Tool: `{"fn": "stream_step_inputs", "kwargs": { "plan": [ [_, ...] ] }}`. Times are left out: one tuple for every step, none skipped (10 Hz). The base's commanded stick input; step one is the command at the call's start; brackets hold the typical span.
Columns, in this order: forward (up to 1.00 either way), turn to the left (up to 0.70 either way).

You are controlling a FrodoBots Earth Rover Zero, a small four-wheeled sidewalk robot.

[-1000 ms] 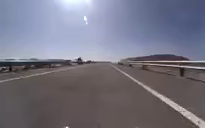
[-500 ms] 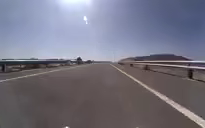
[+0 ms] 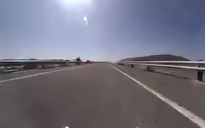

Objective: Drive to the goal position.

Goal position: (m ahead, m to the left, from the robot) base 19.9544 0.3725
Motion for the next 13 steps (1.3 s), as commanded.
{"fn": "stream_step_inputs", "kwargs": {
  "plan": [
    [1.0,0.0],
    [1.0,0.0],
    [1.0,0.0],
    [1.0,0.0],
    [1.0,0.0],
    [1.0,0.0],
    [1.0,0.0],
    [1.0,0.0],
    [1.0,0.0],
    [1.0,0.0],
    [1.0,0.0],
    [1.0,0.0],
    [1.0,0.0]
  ]
}}
